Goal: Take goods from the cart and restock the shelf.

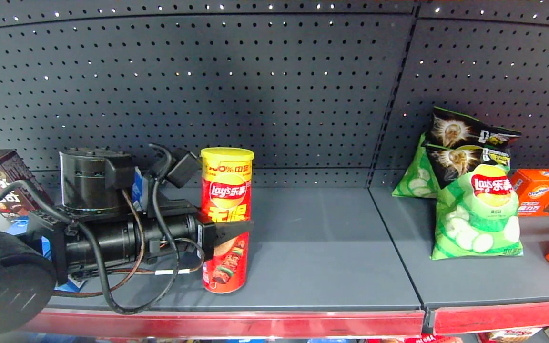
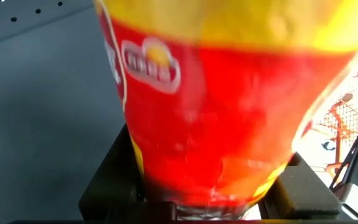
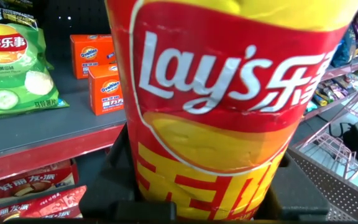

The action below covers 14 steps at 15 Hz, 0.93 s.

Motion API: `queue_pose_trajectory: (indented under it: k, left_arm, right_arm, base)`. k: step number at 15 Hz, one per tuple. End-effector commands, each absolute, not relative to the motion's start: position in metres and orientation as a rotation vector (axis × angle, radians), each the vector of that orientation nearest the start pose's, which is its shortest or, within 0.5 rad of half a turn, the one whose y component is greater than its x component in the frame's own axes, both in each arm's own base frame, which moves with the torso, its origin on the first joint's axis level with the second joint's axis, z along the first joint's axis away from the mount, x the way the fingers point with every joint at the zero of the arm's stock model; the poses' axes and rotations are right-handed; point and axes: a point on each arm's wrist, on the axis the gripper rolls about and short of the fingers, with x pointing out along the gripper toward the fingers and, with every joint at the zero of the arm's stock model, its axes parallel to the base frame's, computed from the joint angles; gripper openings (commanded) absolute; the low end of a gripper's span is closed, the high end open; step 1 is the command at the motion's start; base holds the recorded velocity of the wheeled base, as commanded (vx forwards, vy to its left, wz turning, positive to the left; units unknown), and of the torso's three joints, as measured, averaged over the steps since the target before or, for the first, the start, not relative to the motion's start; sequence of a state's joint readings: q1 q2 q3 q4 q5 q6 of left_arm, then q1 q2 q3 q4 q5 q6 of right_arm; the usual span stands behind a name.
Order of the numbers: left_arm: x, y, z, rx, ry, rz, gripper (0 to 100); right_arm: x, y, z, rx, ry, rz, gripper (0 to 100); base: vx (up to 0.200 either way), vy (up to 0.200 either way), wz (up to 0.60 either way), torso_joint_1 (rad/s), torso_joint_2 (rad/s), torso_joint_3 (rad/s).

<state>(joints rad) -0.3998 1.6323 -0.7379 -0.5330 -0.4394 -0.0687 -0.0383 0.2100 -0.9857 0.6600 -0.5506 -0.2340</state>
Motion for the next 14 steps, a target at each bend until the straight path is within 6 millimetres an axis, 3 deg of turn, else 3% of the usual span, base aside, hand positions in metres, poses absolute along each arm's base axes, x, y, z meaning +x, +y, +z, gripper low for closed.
queue_pose_trajectory:
  k: [1, 5, 10, 14]
  left_arm:
    - [0.257, -0.119, 0.170, -0.072, 0.420, -0.815, 0]
    - [0.257, -0.119, 0.172, -0.072, 0.414, -0.812, 0]
    - [0.271, -0.126, 0.197, -0.091, 0.324, -0.820, 0]
    - [0.266, -0.123, 0.185, -0.089, 0.370, -0.815, 0]
  right_arm:
    - [-0.123, -0.007, 0.251, -0.198, -0.042, -0.598, 0]
    - [-0.122, -0.007, 0.250, -0.200, -0.037, -0.598, 0]
    - [-0.123, -0.007, 0.249, -0.200, -0.036, -0.595, 0]
    - [-0.122, -0.008, 0.249, -0.200, -0.037, -0.590, 0]
  base:
    - [0.000, 0.000, 0.00, 0.000, 0.00, 0.000]
    - [0.000, 0.000, 0.00, 0.000, 0.00, 0.000]
    - [0.000, 0.000, 0.00, 0.000, 0.00, 0.000]
    - [0.000, 0.000, 0.00, 0.000, 0.00, 0.000]
